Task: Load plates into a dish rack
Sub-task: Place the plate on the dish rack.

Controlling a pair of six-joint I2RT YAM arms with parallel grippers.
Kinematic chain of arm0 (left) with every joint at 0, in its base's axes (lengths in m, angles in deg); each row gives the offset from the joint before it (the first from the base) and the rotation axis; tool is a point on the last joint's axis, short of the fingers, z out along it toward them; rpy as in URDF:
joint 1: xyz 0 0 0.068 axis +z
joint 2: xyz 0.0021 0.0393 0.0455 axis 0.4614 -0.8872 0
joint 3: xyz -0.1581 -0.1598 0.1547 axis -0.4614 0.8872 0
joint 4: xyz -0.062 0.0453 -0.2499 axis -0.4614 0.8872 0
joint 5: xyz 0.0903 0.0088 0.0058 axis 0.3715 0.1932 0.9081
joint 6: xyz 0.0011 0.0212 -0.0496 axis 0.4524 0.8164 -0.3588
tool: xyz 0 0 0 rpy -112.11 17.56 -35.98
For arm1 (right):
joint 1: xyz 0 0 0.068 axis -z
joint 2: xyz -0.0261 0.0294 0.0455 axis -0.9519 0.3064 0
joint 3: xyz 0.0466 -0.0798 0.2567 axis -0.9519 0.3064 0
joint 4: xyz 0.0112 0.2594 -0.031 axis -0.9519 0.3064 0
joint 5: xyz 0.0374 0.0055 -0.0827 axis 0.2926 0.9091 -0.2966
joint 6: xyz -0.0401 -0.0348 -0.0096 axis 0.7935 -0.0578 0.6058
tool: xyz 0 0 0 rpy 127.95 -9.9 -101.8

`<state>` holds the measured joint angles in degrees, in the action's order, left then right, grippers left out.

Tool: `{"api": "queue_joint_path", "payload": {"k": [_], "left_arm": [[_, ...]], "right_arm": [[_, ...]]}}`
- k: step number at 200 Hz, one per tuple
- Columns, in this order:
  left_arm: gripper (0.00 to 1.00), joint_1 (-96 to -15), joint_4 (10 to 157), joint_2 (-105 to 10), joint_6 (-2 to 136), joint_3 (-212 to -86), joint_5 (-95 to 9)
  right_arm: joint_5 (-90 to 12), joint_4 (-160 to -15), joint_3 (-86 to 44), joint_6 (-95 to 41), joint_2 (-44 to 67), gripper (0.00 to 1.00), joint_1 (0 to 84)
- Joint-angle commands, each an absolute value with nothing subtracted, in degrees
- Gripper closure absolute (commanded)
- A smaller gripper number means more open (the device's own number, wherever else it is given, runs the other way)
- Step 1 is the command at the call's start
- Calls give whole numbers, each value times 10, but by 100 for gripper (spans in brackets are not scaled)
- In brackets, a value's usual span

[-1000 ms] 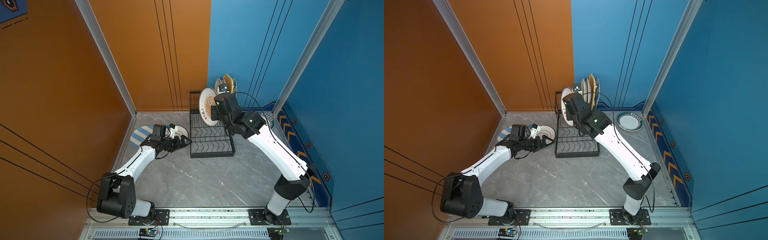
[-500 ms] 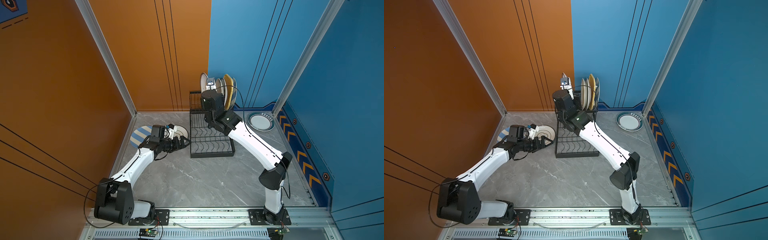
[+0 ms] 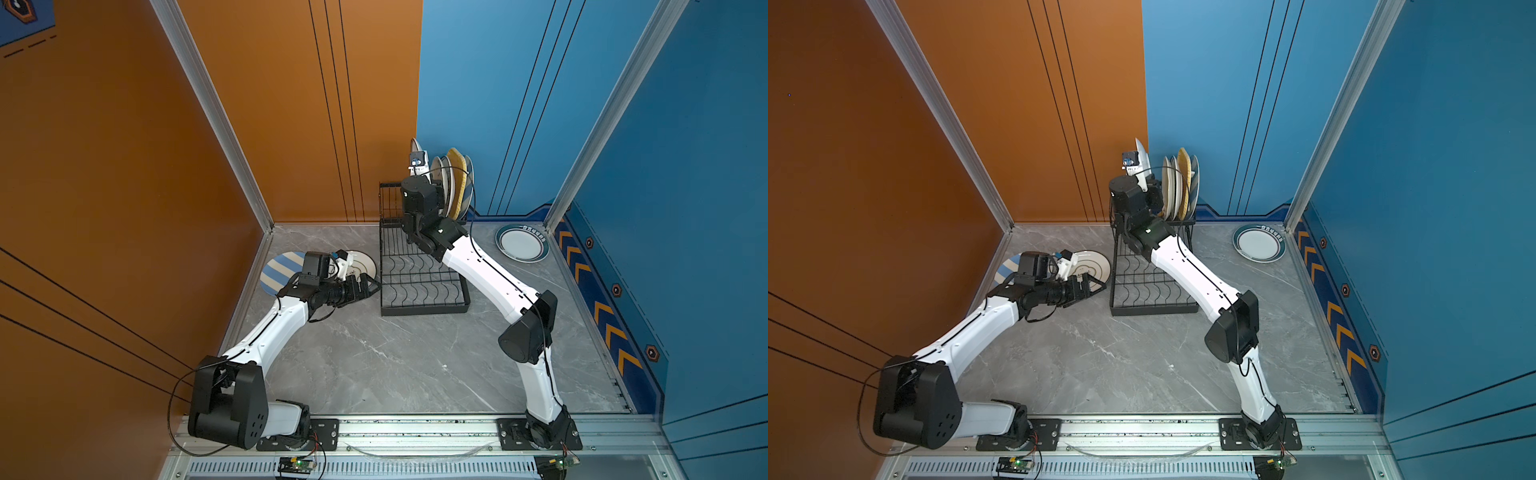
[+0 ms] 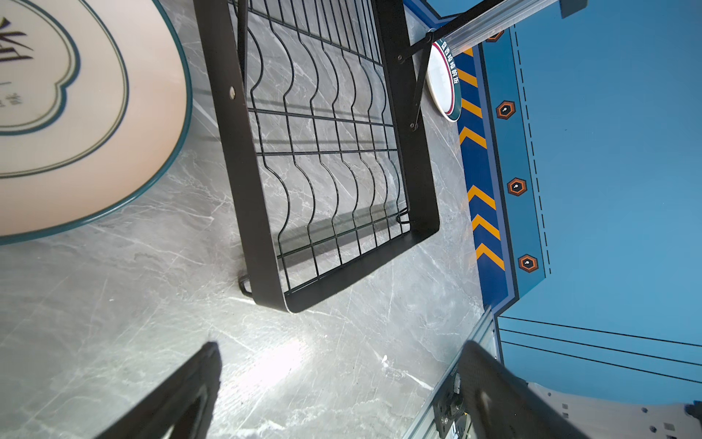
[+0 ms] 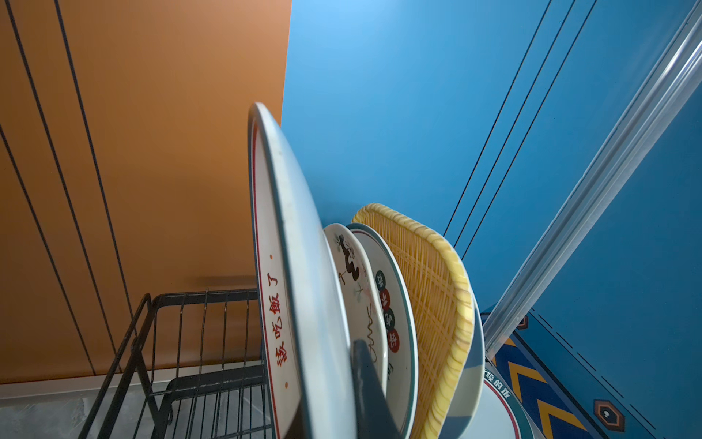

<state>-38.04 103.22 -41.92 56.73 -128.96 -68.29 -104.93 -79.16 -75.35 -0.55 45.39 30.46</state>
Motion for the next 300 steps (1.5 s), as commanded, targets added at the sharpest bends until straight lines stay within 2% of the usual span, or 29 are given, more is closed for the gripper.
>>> {"api": "queue_joint_path", "payload": {"k": [1,300], "left_arm": [[2,-385,1042,-407,583,-1281,-669],[2,-411,1036,-410,562,-1283,-635]], "right_arm": [[-1068,-824,-777,2,459,100,313],[-1055,-746,-777,-61,516,100,363]]}}
